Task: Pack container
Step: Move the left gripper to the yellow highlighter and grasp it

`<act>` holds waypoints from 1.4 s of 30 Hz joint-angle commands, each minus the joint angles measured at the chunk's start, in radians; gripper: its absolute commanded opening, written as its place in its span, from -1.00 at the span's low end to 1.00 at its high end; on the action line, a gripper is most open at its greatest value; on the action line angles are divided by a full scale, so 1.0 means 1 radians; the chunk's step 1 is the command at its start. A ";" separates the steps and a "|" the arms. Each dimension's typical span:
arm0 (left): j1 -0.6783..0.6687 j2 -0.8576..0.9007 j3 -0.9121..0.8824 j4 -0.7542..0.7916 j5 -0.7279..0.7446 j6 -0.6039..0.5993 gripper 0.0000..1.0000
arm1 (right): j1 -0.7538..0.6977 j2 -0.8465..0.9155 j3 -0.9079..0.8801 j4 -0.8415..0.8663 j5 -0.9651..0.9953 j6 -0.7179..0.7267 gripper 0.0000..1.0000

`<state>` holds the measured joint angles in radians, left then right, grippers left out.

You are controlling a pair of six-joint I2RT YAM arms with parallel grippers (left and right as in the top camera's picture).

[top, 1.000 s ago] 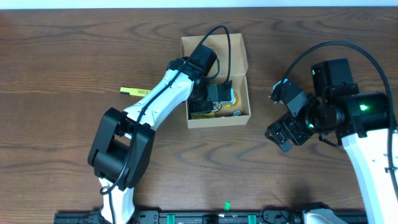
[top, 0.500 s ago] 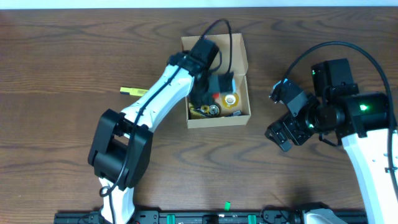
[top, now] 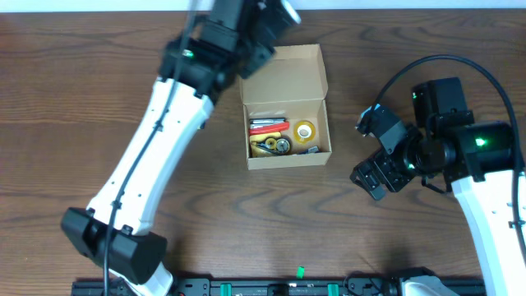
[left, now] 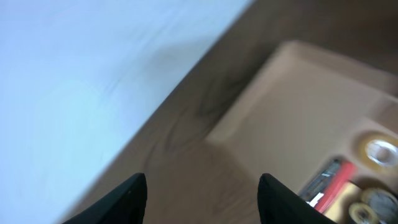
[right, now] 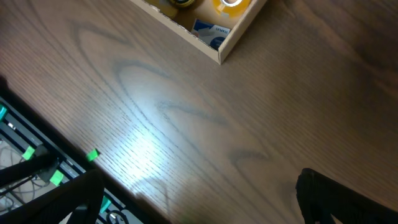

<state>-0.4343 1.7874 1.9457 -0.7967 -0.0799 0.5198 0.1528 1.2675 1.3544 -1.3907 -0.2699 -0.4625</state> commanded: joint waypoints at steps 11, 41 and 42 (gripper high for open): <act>0.303 0.102 0.006 -0.153 -0.136 -1.147 0.63 | -0.008 -0.008 0.005 0.000 -0.004 -0.010 0.98; 0.313 0.469 0.006 -0.381 0.067 -1.706 0.99 | -0.008 -0.008 0.005 0.000 -0.003 -0.010 0.98; 0.313 0.473 0.006 -0.387 0.074 -1.706 1.00 | -0.008 -0.008 0.005 0.000 -0.003 -0.010 0.99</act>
<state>-0.1253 2.2395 1.9457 -1.1709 -0.0193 -1.1427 0.1528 1.2675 1.3544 -1.3907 -0.2699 -0.4625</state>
